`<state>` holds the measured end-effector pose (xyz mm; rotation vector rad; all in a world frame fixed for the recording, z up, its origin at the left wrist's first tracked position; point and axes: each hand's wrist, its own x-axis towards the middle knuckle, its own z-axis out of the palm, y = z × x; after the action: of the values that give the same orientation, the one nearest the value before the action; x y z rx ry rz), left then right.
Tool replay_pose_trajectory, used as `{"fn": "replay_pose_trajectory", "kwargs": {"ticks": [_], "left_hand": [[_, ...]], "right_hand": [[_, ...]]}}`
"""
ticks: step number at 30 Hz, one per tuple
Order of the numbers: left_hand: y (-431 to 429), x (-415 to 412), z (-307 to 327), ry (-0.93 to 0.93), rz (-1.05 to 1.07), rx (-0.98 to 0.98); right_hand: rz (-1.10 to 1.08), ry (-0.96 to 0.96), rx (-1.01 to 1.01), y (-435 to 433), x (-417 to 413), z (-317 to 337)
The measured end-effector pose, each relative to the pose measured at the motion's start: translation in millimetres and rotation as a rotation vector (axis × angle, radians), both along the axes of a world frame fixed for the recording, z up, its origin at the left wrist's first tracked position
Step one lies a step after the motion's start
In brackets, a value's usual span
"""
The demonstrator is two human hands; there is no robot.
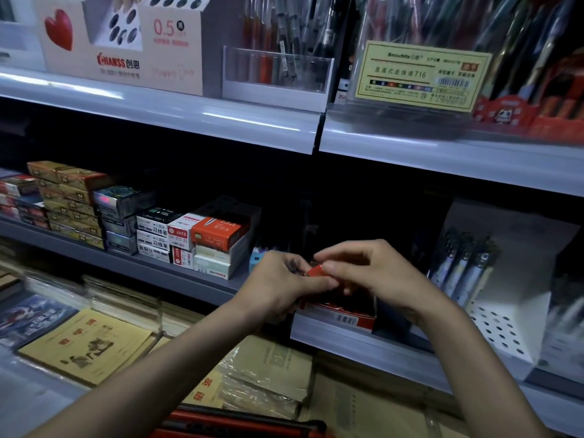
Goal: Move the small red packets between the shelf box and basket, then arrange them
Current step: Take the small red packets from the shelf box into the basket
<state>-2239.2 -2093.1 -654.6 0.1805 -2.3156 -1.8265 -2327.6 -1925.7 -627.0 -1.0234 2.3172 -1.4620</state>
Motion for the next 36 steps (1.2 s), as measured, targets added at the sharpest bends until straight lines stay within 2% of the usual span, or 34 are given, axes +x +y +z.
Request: {"fn": "replay_pose_trajectory", "kwargs": {"ticks": [2,4,6,7,9,11,15,20,23,25,27,30,33,36], "left_hand": [[5,0,2,0.020,-0.002,-0.037],[7,-1,2,-0.001,0.007,-0.024],[5,-3,-1,-0.087,0.035,0.062],[3,-5,-1,-0.142,0.043,0.165],[-1,-7,0,-0.255,0.052,0.445],[-4,-7,4,-0.361,0.044,0.642],[-11,-8,10,-0.412,0.008,0.848],[-12,-4,12,-0.402,-0.001,0.904],[-10,-5,8,-0.366,0.030,0.885],[-8,-8,4,-0.321,0.019,0.876],[-5,-11,-1,-0.276,0.002,0.858],[3,-15,-3,-0.212,-0.022,0.808],[9,-18,-3,-0.190,-0.074,0.764],[11,-20,-2,-0.207,-0.099,0.756]], "right_hand": [[0.003,0.034,0.039,2,1,-1],[-0.052,-0.039,0.000,4,-1,0],[-0.146,-0.107,-0.075,8,-7,0],[-0.233,-0.076,-0.095,9,-11,-1],[-0.471,0.137,-0.022,13,-20,-3],[-0.630,0.379,0.128,15,-25,-7],[-0.640,0.578,0.380,9,-30,-22],[-0.500,0.626,0.537,10,-35,-39],[-0.485,0.568,0.500,14,-36,-38],[-0.502,0.476,0.362,14,-34,-34],[-0.470,0.305,0.172,11,-31,-27],[-0.266,-0.055,-0.064,8,-16,-11],[-0.129,-0.175,-0.123,8,-1,-1],[-0.177,-0.238,-0.158,9,-1,-1]]}}
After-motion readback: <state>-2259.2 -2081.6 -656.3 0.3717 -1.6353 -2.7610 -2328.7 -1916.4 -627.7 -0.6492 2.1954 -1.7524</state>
